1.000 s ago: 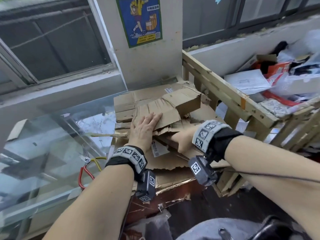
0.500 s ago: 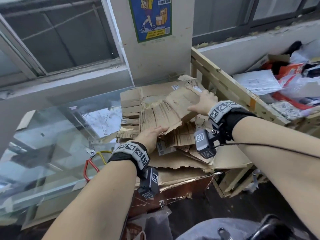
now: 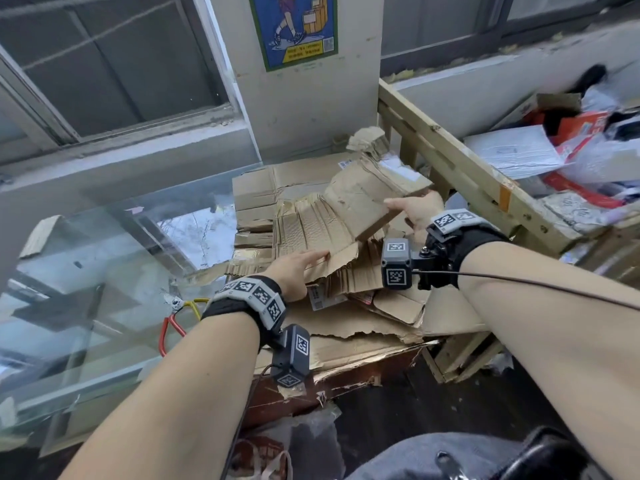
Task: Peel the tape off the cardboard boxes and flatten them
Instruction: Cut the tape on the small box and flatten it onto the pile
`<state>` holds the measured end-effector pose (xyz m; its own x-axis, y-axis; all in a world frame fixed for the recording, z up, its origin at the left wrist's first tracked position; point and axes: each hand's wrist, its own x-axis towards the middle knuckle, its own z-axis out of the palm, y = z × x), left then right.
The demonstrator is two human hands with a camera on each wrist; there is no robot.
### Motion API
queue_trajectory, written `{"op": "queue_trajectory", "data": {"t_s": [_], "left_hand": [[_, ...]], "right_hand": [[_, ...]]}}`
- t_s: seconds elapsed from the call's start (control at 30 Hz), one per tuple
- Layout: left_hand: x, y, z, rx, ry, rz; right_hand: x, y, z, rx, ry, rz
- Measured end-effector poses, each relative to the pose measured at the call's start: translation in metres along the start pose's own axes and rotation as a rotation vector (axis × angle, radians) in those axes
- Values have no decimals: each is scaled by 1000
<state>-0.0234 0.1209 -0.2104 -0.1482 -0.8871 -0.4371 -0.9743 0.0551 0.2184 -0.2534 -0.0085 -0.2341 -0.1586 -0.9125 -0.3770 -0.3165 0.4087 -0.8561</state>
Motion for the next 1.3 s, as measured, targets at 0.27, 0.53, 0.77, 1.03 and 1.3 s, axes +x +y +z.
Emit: {"op": "queue_trajectory", "data": {"t_s": [0.27, 0.53, 0.77, 1.03, 1.3], "left_hand": [[10, 4, -4, 22, -140, -77], [33, 19, -7, -39, -42, -157], [55, 35, -19, 180, 58, -198], [95, 49, -24, 206, -77, -85], [115, 47, -9, 130, -181, -79]], "right_hand": [[-42, -19, -12, -121, -36, -197], [-45, -19, -15, -306, 96, 18], [-34, 14, -16, -357, -51, 203], [-36, -14, -46, -1120, 18, 4], [-9, -29, -6, -1394, -129, -471]]}}
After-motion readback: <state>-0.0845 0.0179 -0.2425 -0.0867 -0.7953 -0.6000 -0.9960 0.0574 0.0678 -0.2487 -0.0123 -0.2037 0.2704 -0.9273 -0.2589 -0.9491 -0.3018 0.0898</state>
